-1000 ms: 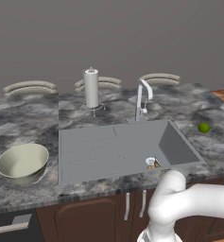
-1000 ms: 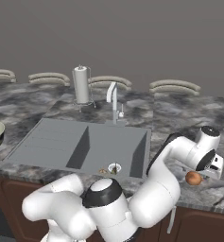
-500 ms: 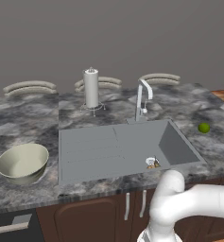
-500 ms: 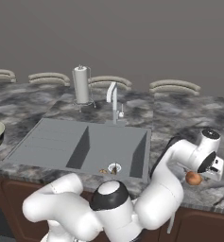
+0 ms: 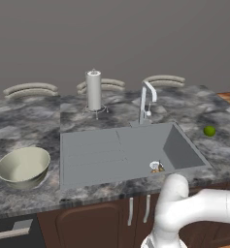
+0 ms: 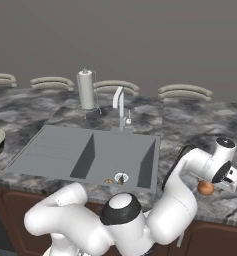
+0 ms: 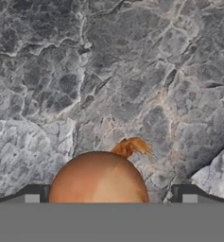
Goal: There is a mixed pile of frozen fruits and vegetables on the counter. Locate all the frozen vegetables and place the items in a bowl on the counter. Take all the frozen fruits and defrost them in a running sink.
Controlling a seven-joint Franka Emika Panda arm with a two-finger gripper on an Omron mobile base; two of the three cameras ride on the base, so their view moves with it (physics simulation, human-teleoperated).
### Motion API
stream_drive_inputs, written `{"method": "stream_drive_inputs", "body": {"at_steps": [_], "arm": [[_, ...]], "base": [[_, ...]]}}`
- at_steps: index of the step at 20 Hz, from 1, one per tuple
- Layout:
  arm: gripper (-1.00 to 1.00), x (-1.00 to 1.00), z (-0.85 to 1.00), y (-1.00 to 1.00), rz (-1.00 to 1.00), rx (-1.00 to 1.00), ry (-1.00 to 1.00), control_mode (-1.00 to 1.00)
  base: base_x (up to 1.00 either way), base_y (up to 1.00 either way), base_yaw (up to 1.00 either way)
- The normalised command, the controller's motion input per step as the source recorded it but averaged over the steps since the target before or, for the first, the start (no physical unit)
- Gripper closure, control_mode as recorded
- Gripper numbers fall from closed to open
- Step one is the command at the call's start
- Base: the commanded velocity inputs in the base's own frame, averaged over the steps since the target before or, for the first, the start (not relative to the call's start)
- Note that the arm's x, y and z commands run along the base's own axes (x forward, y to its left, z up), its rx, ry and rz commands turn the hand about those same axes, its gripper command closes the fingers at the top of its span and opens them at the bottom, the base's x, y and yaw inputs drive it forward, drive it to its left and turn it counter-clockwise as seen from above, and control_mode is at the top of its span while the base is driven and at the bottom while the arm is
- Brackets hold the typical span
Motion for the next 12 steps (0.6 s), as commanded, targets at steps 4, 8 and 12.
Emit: {"method": "stream_drive_inputs", "body": {"at_steps": [4,8,12], "arm": [[-1.0,0.0,-0.3,-0.02,-0.07,0.0,0.0,-1.0],[1.0,-0.13,-0.41,-0.08,-0.13,0.0,0.02,-1.0],[1.0,-0.19,-0.3,-0.18,-0.17,0.0,0.05,-1.0]], "base": [[0.0,0.0,0.0],[0.0,0.0,0.0],[0.0,0.0,0.0]]}}
